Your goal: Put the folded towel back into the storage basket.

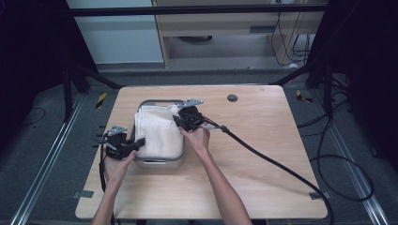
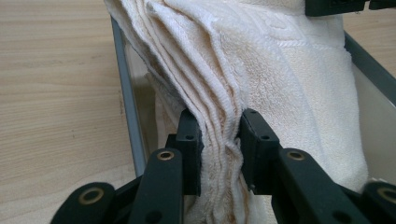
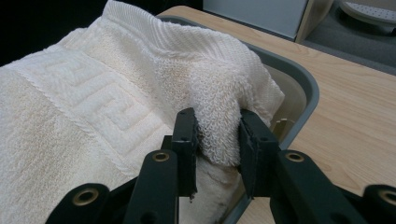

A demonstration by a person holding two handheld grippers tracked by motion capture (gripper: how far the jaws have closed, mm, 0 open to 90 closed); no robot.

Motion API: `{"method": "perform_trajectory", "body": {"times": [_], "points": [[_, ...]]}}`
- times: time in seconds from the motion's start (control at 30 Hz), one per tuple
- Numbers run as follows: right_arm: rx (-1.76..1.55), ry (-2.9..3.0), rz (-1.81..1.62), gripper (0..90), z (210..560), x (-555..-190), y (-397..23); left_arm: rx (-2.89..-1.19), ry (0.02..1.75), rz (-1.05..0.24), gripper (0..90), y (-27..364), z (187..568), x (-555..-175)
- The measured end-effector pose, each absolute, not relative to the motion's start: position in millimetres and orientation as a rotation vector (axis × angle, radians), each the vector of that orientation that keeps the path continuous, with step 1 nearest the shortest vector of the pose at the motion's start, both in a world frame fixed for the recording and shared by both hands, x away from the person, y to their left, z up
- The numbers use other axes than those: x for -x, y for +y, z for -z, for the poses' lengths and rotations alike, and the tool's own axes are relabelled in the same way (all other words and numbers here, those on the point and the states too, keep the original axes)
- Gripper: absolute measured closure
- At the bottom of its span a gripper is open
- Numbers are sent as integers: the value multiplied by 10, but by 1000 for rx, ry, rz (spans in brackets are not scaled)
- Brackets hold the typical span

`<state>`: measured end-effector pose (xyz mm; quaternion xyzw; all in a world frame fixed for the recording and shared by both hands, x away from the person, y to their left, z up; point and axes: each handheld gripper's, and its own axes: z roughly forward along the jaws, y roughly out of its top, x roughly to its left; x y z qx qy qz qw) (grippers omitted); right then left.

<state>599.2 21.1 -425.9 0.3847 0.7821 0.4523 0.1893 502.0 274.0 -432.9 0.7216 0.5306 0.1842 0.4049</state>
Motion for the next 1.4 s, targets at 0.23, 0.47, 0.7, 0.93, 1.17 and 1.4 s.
{"method": "perform_trajectory", "body": {"times": [0.23,0.47,0.7,0.93,1.17,1.4], "points": [[-1071,2201,-1253,690,4285,-5974,226,-1830,1364,-444,687,2743,4353,-5040],[-1040,2162,-1262,629,4249,-5952,188,-1814,1333,-543,574,2696,4259,-4994],[-999,2105,-1315,563,4064,-5877,79,-1762,1259,-582,518,2672,4085,-4896],[-994,2054,-1359,458,3906,-5755,-126,-1725,1208,-638,429,2653,3972,-4796],[-998,2012,-1377,263,3752,-5582,-527,-1735,1171,-651,351,2614,3954,-4700],[-1029,1993,-1377,204,3750,-5343,-1033,-1770,1139,-664,312,2595,4005,-4594]]}}
